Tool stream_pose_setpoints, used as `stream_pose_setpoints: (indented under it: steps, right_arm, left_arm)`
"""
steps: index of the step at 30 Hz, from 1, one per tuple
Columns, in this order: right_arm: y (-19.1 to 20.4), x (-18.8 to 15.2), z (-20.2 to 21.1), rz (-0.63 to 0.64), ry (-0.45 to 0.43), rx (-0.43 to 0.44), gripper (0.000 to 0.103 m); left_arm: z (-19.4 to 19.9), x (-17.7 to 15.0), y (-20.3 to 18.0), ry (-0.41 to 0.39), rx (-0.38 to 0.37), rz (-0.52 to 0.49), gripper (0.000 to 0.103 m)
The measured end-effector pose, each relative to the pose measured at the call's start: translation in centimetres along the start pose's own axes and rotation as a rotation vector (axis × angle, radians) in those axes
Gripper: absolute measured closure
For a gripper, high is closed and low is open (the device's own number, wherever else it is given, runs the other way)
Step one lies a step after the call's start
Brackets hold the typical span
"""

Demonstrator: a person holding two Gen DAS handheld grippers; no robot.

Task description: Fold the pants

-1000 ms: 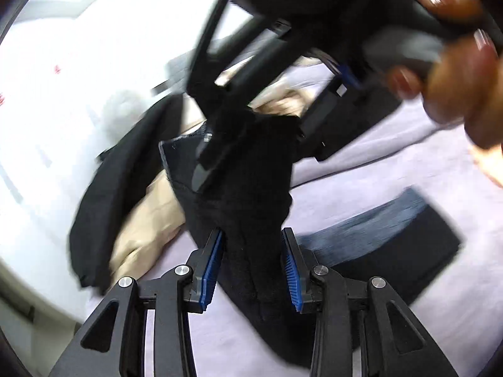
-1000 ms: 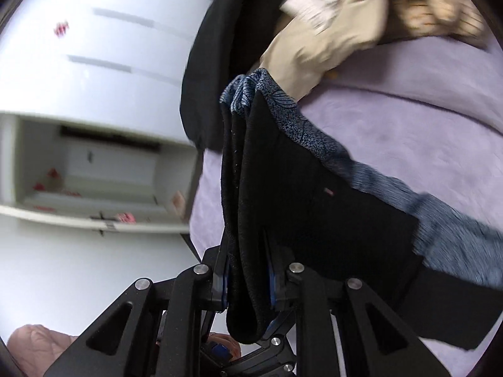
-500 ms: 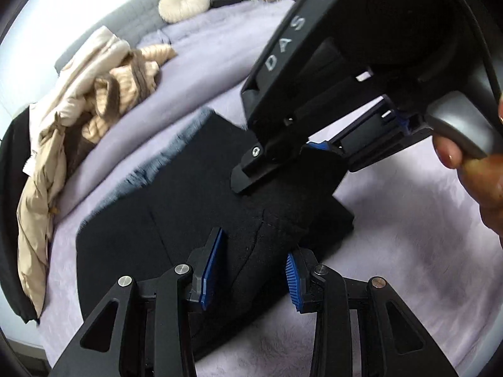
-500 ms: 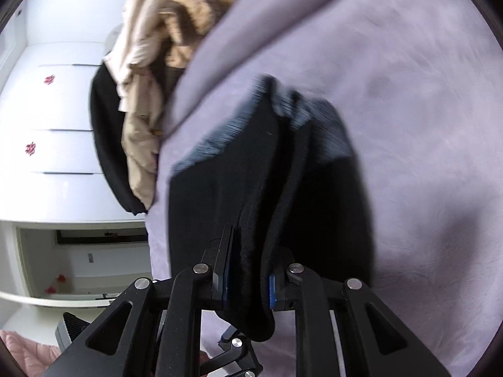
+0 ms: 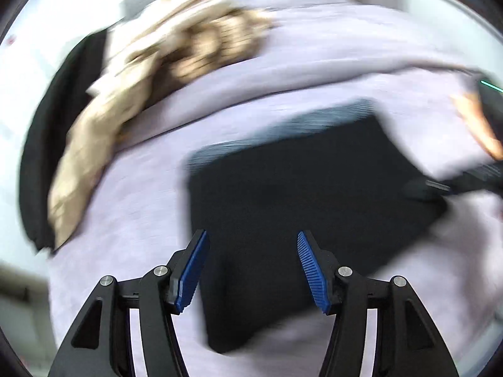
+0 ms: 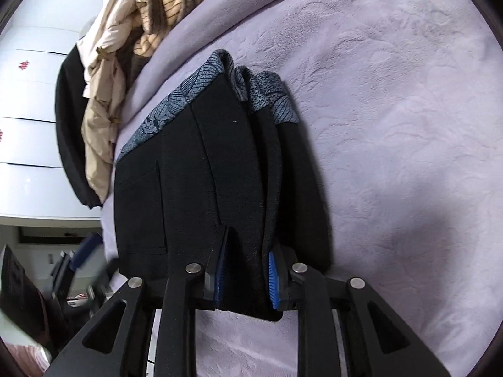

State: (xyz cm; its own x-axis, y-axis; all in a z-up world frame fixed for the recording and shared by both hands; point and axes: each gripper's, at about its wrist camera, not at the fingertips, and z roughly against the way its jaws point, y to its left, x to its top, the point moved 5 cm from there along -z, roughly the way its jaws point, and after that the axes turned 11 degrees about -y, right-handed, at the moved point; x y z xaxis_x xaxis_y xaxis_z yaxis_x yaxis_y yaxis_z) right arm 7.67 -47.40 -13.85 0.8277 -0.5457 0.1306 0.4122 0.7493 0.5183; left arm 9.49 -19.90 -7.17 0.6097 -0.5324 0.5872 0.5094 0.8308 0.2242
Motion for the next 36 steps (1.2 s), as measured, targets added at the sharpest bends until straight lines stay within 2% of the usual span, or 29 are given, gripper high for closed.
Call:
stream_pose_setpoints:
  steps: [1, 2, 4, 6, 8, 10, 11, 12, 13, 14, 16, 19, 24, 27, 31, 34, 36]
  right_arm:
    - [0.2, 0.1, 0.8, 0.027, -0.018, -0.064, 0.067]
    - [0.5, 0.4, 1.8, 0.045, -0.047, -0.09, 0.067]
    - [1.9, 1.1, 4.2, 0.056, -0.141, -0.063, 0.067]
    - [3.1, 1.6, 4.9, 0.061, -0.181, -0.033, 0.067]
    - [4.1, 1.5, 3.9, 0.067, -0.15, -0.022, 0.066]
    - [4.6, 0.5, 1.7, 0.089, -0.103, -0.065, 0.066]
    - [4.4, -0.3, 0.3, 0.103, -0.065, -0.103, 0.067]
    - [3.9, -1.2, -1.0, 0.108, -0.038, -0.14, 0.067]
    - [3.6, -1.7, -1.5, 0.11, -0.039, -0.16, 0.066]
    - [3.6, -1.8, -1.7, 0.112, -0.09, -0.161, 0.066]
    - [3.9, -1.9, -1.6, 0.14, -0.099, -0.168, 0.066]
    - [4.2, -2.0, -1.8, 0.173, -0.072, -0.186, 0.066]
    - [3.5, -3.2, -1.2, 0.128, -0.053, -0.189, 0.063]
    - [2.9, -4.1, -0.2, 0.104, -0.038, -0.187, 0.059]
    - [2.9, -3.9, 1.8, 0.087, -0.091, -0.147, 0.056]
    - [3.7, -1.8, 2.6, 0.117, -0.161, -0.139, 0.056]
    - [4.1, 0.0, 1.9, 0.12, -0.182, -0.13, 0.056]
  left_arm:
    - [-1.2, 0.5, 1.8, 0.028, 0.028, 0.041, 0.043]
    - [-1.7, 0.6, 2.6, 0.042, 0.033, 0.066, 0.043]
    - [-3.8, 0.9, 4.7, 0.086, 0.033, 0.127, 0.043]
    - [-5.3, 0.0, 5.1, 0.13, 0.032, 0.167, 0.043]
    - [-5.7, -0.9, 4.6, 0.143, 0.046, 0.173, 0.043]
    - [-5.5, -1.4, 4.2, 0.132, 0.063, 0.156, 0.042]
    - [-5.3, -1.6, 4.0, 0.128, 0.061, 0.156, 0.032]
    - [-5.0, -2.0, 3.7, 0.136, 0.041, 0.166, 0.012]
    - [-4.8, -2.5, 3.5, 0.15, 0.015, 0.179, 0.005]
    - [-5.0, -2.5, 3.7, 0.151, 0.008, 0.183, 0.003]
    - [-4.9, -2.3, 3.8, 0.147, 0.015, 0.165, 0.003]
    - [-4.7, -2.8, 3.7, 0.189, 0.002, 0.173, 0.003]
    - [-3.5, -3.8, 3.3, 0.266, -0.026, 0.179, 0.003]
    - [-2.3, -4.3, 3.1, 0.283, -0.04, 0.19, 0.003]
    - [-1.5, -3.5, 3.6, 0.258, -0.044, 0.21, 0.003]
    - [-2.7, -1.2, 5.1, 0.208, 0.011, 0.219, 0.003]
    - [-4.3, 0.4, 6.7, 0.19, 0.046, 0.288, 0.003]
